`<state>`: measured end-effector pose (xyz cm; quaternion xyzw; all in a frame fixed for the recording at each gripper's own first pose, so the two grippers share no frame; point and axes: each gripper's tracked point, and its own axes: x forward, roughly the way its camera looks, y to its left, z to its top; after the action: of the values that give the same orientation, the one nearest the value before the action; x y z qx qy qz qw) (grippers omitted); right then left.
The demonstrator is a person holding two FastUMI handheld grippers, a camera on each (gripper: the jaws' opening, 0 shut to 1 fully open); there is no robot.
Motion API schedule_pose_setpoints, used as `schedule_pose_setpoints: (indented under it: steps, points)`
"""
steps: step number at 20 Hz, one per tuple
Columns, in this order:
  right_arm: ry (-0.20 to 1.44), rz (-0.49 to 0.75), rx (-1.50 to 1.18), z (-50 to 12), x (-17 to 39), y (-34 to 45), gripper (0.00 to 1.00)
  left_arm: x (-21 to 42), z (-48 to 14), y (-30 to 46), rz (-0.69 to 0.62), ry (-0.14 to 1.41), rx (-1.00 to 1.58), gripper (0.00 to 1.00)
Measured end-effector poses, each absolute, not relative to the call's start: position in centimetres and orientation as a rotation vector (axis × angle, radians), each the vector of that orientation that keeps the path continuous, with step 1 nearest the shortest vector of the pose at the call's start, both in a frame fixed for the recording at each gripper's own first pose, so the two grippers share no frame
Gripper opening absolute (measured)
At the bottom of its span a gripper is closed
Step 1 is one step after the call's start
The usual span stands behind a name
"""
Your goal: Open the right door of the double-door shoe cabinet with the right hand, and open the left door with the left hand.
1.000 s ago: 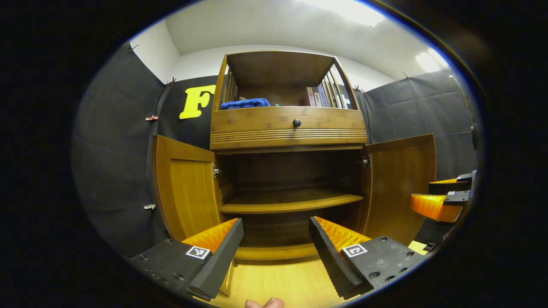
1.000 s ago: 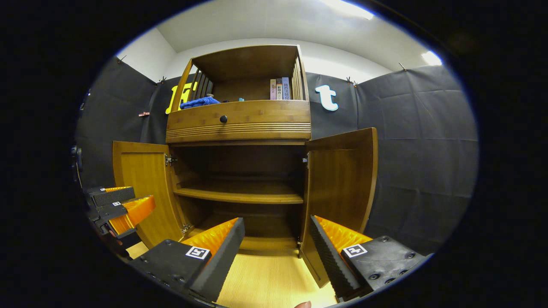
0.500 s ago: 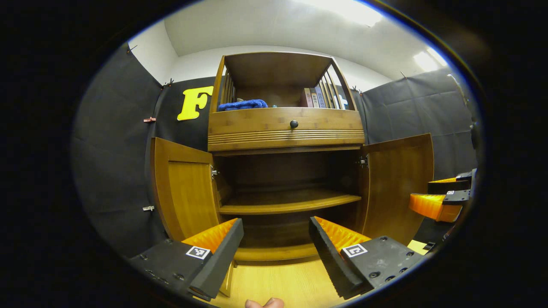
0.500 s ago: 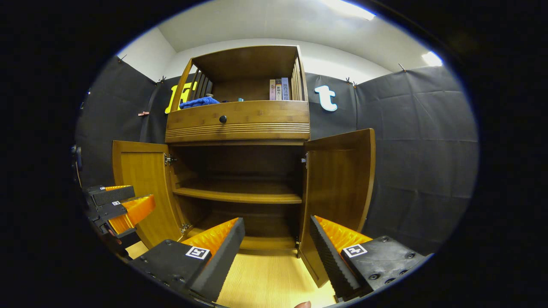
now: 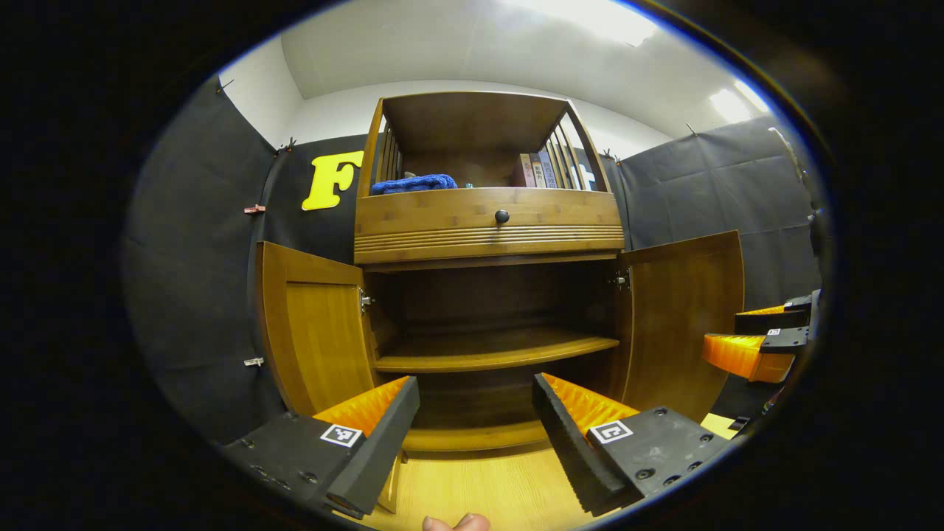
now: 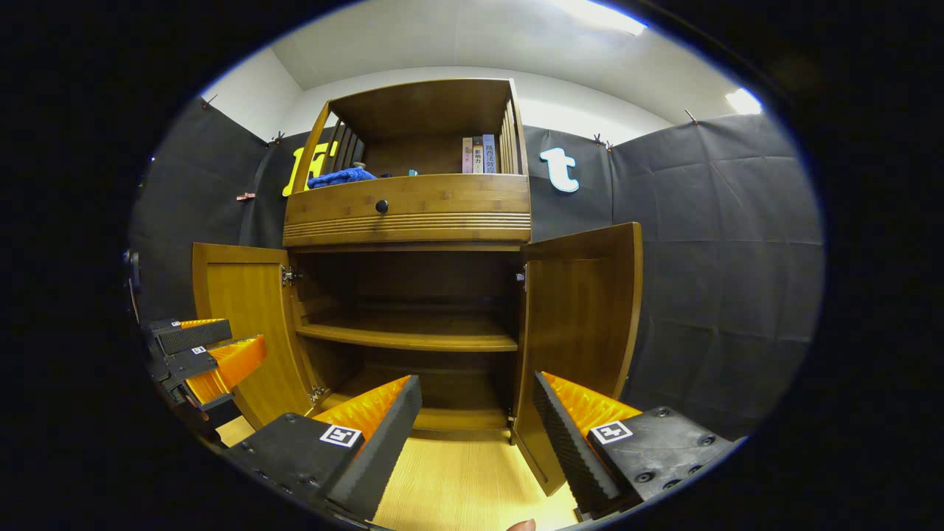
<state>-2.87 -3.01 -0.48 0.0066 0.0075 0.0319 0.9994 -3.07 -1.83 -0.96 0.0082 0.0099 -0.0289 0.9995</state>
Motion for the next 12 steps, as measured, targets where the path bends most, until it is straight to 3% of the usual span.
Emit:
schedule_pose_setpoints:
  steps: [6,8,12]
  points:
    - [0.018,0.065,0.009,-0.62,-2.81,-2.98,0.96,-3.0,-1.1,-1.82,-0.057,0.025,0.019,0.93]
    - [0.018,0.064,0.008,-0.58,-2.81,-2.98,1.0,-2.97,-1.05,-1.73,-0.056,0.024,0.017,0.96]
    - [0.009,0.06,0.008,-0.28,-2.72,-3.09,0.97,-2.78,-0.88,-1.56,-0.054,0.019,0.017,0.98]
